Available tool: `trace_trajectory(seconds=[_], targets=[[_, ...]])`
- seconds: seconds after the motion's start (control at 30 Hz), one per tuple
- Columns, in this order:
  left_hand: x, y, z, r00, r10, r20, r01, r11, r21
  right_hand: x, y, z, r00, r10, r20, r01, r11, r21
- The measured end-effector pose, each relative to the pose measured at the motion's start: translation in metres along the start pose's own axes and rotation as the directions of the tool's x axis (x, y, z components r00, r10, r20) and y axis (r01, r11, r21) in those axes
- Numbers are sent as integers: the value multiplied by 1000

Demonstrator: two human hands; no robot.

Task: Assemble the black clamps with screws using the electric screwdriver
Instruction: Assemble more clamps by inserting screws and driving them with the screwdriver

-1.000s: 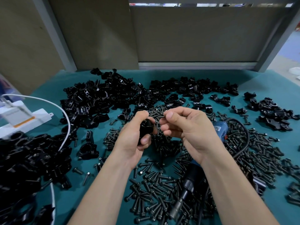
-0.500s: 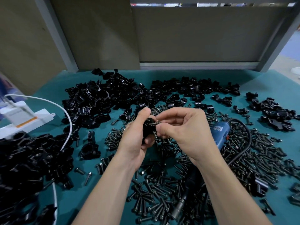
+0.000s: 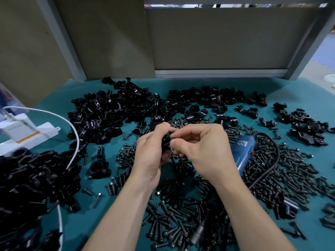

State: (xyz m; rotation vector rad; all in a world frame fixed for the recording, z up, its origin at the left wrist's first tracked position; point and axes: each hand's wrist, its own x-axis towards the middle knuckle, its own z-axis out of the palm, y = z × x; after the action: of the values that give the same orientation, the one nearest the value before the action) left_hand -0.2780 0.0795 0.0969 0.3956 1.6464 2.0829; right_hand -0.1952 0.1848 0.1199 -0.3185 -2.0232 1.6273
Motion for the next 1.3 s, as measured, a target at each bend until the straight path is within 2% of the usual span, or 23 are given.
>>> trace_trajectory(seconds=[0.17, 0.3, 0.6, 0.77, 0.97, 1.13, 1.2, 1.3], targets=[[1, -1, 0, 999, 8, -37, -10, 999, -45, 0, 0, -1, 999, -6, -51, 10, 997, 72], [1, -3, 2, 999, 26, -20, -27, 999, -22, -1, -1, -1, 998, -1, -66, 5, 998, 63], [4, -9, 1, 981, 195, 3, -194, 970, 144, -2, 2, -2, 996, -69, -51, 48, 941, -335], [6, -10, -3, 982, 190, 8, -189, 972, 142, 0, 2, -3, 996, -13, 87, 52, 888, -457], [10, -7, -7, 990, 142, -9, -139, 977, 162, -4, -6, -8, 966, 89, 241, 43, 870, -492], [8, -9, -4, 992, 120, -30, -111, 970, 216, -4, -3, -6, 989, 85, 124, -11, 866, -500], [8, -9, -4, 990, 128, -60, -111, 966, 232, -3, -4, -6, 997, 48, 59, -16, 892, -452], [8, -9, -4, 986, 142, -91, -114, 960, 256, -1, -5, -6, 999, 27, 42, -10, 927, -374]])
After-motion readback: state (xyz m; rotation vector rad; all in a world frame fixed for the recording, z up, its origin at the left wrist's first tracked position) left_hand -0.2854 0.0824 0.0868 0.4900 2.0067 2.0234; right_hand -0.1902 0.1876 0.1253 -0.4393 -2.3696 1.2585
